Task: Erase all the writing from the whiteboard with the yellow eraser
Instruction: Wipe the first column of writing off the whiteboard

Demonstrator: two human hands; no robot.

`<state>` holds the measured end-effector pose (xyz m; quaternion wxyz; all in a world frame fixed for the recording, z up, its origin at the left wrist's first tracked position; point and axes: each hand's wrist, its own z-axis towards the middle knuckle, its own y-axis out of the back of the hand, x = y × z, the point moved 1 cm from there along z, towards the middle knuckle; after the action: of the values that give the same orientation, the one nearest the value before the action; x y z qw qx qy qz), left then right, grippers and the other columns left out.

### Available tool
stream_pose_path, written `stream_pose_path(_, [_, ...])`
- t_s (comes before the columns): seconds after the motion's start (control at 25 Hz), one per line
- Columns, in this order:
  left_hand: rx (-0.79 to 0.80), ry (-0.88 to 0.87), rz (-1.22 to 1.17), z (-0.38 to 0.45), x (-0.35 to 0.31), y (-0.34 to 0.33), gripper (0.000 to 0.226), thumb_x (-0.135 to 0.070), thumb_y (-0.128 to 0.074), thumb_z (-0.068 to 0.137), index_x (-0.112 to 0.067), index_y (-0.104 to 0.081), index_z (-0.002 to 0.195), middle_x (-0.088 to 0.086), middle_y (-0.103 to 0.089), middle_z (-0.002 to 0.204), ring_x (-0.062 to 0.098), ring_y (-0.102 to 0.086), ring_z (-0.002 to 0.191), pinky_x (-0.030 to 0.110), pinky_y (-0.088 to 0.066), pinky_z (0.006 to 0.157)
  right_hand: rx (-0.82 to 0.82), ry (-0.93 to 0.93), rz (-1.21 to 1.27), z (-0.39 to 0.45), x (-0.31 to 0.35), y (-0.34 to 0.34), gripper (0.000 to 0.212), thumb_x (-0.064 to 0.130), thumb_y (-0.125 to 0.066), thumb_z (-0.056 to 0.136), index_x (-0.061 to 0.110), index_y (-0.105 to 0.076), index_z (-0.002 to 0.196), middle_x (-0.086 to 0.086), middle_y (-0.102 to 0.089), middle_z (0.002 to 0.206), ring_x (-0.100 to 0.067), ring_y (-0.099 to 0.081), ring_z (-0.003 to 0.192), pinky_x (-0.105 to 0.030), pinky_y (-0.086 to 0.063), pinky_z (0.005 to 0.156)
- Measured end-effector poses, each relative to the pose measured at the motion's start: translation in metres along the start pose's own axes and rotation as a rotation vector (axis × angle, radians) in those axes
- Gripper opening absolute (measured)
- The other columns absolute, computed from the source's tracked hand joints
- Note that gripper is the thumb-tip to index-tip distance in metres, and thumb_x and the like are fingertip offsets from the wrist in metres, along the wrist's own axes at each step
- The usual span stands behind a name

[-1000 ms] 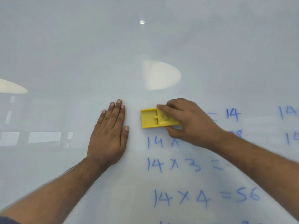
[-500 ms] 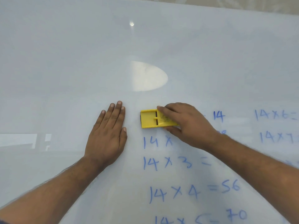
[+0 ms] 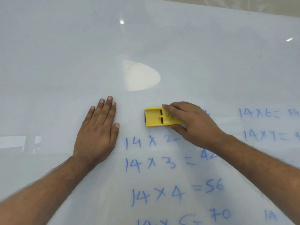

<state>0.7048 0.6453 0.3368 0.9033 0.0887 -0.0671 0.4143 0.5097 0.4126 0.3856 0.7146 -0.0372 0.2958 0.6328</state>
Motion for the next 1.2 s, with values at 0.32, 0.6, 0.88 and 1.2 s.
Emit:
stream_pose_path(0.32, [0.027, 0.026, 0.003, -0.006, 0.001, -0.003, 0.065, -0.039, -0.023, 0.105, -0.010, -0.013, 0.162, 0.001, -0.009, 0.171, 0.018, -0.006, 0.159, 0.037, -0.004, 0.129, -0.041, -0.151, 0.068, -0.004, -0.006, 0.002, 0.060, 0.018, -0.070, 0.083, 0.011, -0.048, 0.139, -0.007, -0.058, 0.127, -0.027, -0.052, 0.113, -0.031, -0.038, 0.095])
stream_pose_path(0.6, [0.026, 0.037, -0.006, -0.012, -0.003, -0.003, 0.062, -0.036, -0.021, 0.106, -0.011, -0.013, 0.162, 0.001, -0.008, 0.171, 0.017, -0.005, 0.159, 0.039, -0.005, 0.129, -0.012, -0.190, -0.059, -0.034, -0.050, 0.028, 0.062, 0.017, -0.073, 0.081, 0.013, -0.049, 0.138, -0.010, -0.059, 0.128, -0.032, -0.055, 0.115, -0.038, -0.044, 0.094])
stream_pose_path(0.88, [0.032, 0.043, -0.020, -0.017, -0.003, -0.004, 0.063, -0.036, -0.022, 0.106, -0.009, -0.013, 0.162, 0.002, -0.009, 0.171, 0.017, -0.005, 0.159, 0.038, -0.005, 0.129, -0.029, -0.183, 0.020, -0.037, -0.025, 0.008, 0.061, 0.020, -0.071, 0.082, 0.013, -0.050, 0.138, -0.008, -0.058, 0.127, -0.030, -0.054, 0.114, -0.037, -0.043, 0.096])
stream_pose_path(1.2, [0.034, 0.045, -0.016, -0.025, -0.005, -0.004, 0.063, -0.036, -0.022, 0.105, -0.008, -0.013, 0.162, 0.003, -0.009, 0.171, 0.018, -0.006, 0.159, 0.035, -0.002, 0.129, -0.058, -0.302, -0.037, -0.057, -0.071, 0.030, 0.063, 0.022, -0.071, 0.084, 0.021, -0.046, 0.142, -0.005, -0.055, 0.135, -0.028, -0.051, 0.122, -0.040, -0.042, 0.100])
